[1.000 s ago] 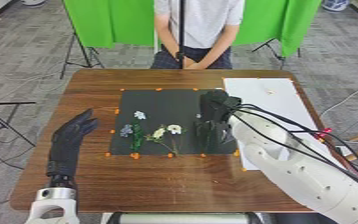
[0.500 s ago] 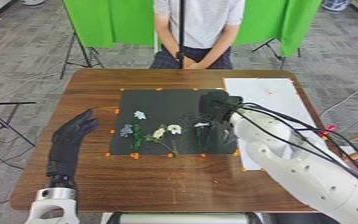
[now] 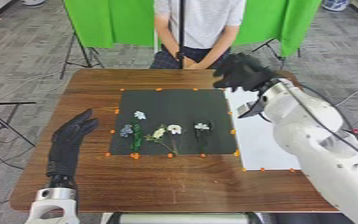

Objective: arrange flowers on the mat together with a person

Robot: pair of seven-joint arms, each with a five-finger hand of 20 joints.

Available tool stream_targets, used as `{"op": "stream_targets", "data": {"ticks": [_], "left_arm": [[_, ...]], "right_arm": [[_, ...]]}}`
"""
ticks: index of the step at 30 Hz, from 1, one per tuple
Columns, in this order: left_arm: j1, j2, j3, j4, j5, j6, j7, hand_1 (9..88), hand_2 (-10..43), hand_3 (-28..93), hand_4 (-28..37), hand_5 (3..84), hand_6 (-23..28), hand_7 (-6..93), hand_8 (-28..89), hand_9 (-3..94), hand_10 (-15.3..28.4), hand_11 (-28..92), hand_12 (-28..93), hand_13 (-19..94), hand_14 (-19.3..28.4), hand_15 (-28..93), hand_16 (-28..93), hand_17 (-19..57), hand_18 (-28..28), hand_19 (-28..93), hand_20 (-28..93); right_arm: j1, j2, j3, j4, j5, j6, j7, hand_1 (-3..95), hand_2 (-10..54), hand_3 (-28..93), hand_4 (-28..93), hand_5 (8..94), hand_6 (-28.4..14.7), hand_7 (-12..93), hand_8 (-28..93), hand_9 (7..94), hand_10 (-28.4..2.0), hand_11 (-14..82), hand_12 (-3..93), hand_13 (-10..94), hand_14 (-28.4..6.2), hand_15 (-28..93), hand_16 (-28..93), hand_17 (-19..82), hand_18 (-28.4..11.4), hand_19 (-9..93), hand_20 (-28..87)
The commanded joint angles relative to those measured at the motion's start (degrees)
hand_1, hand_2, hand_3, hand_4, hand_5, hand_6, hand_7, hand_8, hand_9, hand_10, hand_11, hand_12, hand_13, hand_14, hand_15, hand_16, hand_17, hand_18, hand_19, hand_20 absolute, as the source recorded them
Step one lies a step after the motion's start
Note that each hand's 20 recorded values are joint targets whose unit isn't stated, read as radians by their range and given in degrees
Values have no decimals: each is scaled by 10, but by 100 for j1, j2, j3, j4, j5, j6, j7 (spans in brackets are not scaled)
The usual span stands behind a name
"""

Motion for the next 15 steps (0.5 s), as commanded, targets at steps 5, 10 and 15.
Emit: {"op": "stream_targets", "data": {"ticks": [5, 10, 15], "left_arm": [[128, -54, -44, -10, 7, -33, -8, 213, -59, 720, -198, 466, 34, 110, -61, 476, 141, 158, 128, 373, 164, 132, 5, 63, 107, 65, 149], [119, -65, -59, -16, 25, -59, 10, 213, -58, 720, -197, 466, 34, 110, -61, 477, 141, 157, 127, 372, 165, 131, 5, 64, 107, 64, 149], [149, -80, -85, -36, 33, -103, 15, 213, -58, 719, -198, 467, 35, 106, -61, 477, 140, 155, 126, 372, 164, 130, 5, 64, 107, 64, 150]], "right_arm": [[-3107, -1153, 3540, -551, 6125, 705, -3895, 172, 10, 705, -168, 534, -2, 111, -88, 527, -153, 67, 151, 466, -144, 135, 237, 235, -164, 207, 341], [-4211, -1591, 3551, -732, 7524, 493, -3747, 62, 25, 757, -189, 383, 11, 67, -82, 379, -130, 32, 103, 289, -123, 63, 112, 189, -161, 35, 265], [-5049, -2137, 3760, -979, 7300, 98, -3415, 16, 44, 744, -205, 332, 12, 55, -83, 341, -126, 23, 86, 239, -107, 46, 60, 158, -155, 3, 236]]}}
